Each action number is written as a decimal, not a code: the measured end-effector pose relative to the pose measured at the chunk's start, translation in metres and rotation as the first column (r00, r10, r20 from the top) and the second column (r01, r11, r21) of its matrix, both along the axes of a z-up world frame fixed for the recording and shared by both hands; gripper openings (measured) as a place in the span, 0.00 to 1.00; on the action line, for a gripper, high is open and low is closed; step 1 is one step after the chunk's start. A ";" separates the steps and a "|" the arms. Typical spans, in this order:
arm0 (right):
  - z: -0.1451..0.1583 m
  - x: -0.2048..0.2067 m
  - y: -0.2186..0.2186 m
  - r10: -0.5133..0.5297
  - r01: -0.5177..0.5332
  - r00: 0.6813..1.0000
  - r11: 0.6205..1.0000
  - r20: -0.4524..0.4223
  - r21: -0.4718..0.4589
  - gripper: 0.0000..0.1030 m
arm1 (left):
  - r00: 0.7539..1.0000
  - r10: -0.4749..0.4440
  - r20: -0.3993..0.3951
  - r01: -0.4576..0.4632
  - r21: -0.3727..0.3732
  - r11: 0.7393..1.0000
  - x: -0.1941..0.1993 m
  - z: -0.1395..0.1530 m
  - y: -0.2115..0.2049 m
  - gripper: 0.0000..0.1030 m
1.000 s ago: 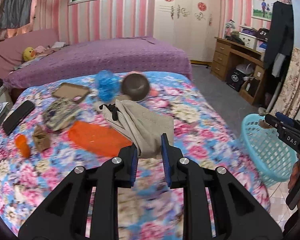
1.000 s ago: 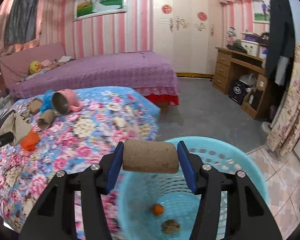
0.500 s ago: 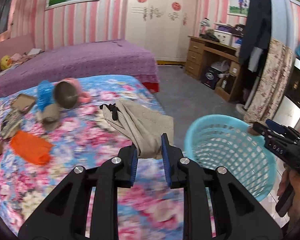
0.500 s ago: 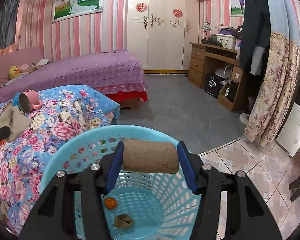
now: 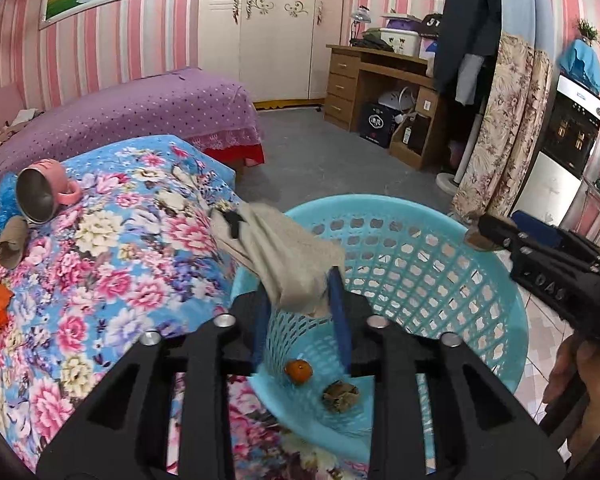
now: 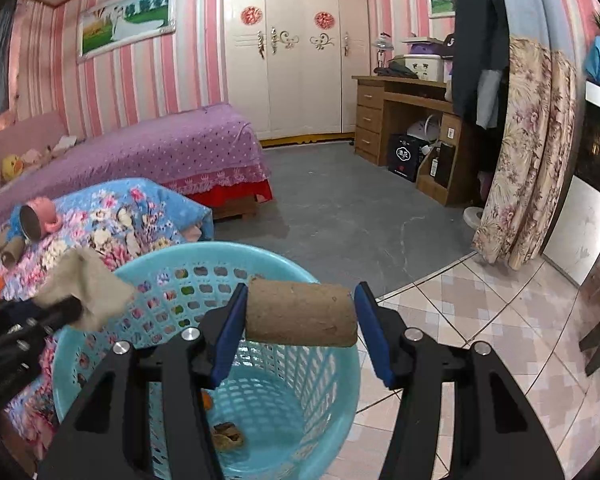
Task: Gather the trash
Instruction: 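Carry the grey cloth and cardboard tube over the blue basket and open both tools, then move both open tools back over the floral bed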
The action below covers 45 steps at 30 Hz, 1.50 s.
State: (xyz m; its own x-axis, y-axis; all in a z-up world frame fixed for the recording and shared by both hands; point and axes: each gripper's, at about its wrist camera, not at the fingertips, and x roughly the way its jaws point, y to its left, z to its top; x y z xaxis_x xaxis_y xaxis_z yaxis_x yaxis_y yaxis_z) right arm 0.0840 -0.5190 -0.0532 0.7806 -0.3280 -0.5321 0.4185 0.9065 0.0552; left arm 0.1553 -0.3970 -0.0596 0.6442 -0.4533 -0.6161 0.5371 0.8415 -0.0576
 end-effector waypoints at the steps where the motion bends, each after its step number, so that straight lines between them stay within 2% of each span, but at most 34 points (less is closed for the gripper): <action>1: 0.000 -0.001 0.000 -0.001 0.001 1.000 1.000 0.001 -0.004 0.52 | 1.000 0.002 0.001 -0.002 0.003 1.000 0.001 -0.001 -0.001 0.47; 2: -0.002 0.000 -0.001 0.000 0.000 1.000 1.000 0.001 -0.004 0.52 | 1.000 0.010 0.005 -0.010 0.002 1.000 0.002 -0.001 0.000 0.53; 6: -0.005 0.001 -0.001 -0.001 0.001 1.000 1.000 0.018 -0.007 0.52 | 0.999 0.031 0.016 -0.031 0.004 1.000 0.006 0.001 0.011 0.85; 7: -0.006 0.001 -0.001 -0.002 0.002 1.000 1.000 0.030 -0.007 0.52 | 0.999 0.040 0.026 -0.040 0.006 0.999 0.007 0.002 0.016 0.90; 10: -0.005 0.002 0.002 -0.003 0.003 0.999 1.000 0.035 -0.018 0.53 | 0.998 0.050 0.041 -0.050 0.005 0.999 0.008 0.005 0.027 0.93; 16: -0.004 0.008 0.007 0.023 -0.022 0.999 0.999 0.033 -0.027 0.53 | 0.996 0.090 0.014 -0.090 0.004 0.996 0.014 0.002 0.049 0.95; 18: -0.005 0.011 0.013 0.030 -0.029 0.999 0.999 0.027 -0.046 0.66 | 0.995 0.097 0.016 -0.097 0.006 0.995 0.012 0.000 0.053 0.95; 27: 0.003 0.013 0.031 0.001 0.003 1.000 0.991 0.023 -0.134 0.95 | 0.992 0.126 0.021 -0.126 -0.009 0.992 0.009 0.008 0.082 0.95; 34: 0.012 0.023 0.049 -0.040 0.037 0.999 0.984 -0.011 -0.172 0.96 | 0.986 0.155 0.063 -0.154 -0.009 0.988 0.006 0.026 0.116 0.95; 45: 0.038 0.045 0.113 0.005 -0.003 1.000 0.995 0.024 -0.104 0.96 | 0.955 0.272 0.120 -0.273 -0.011 0.962 0.014 0.055 0.209 0.95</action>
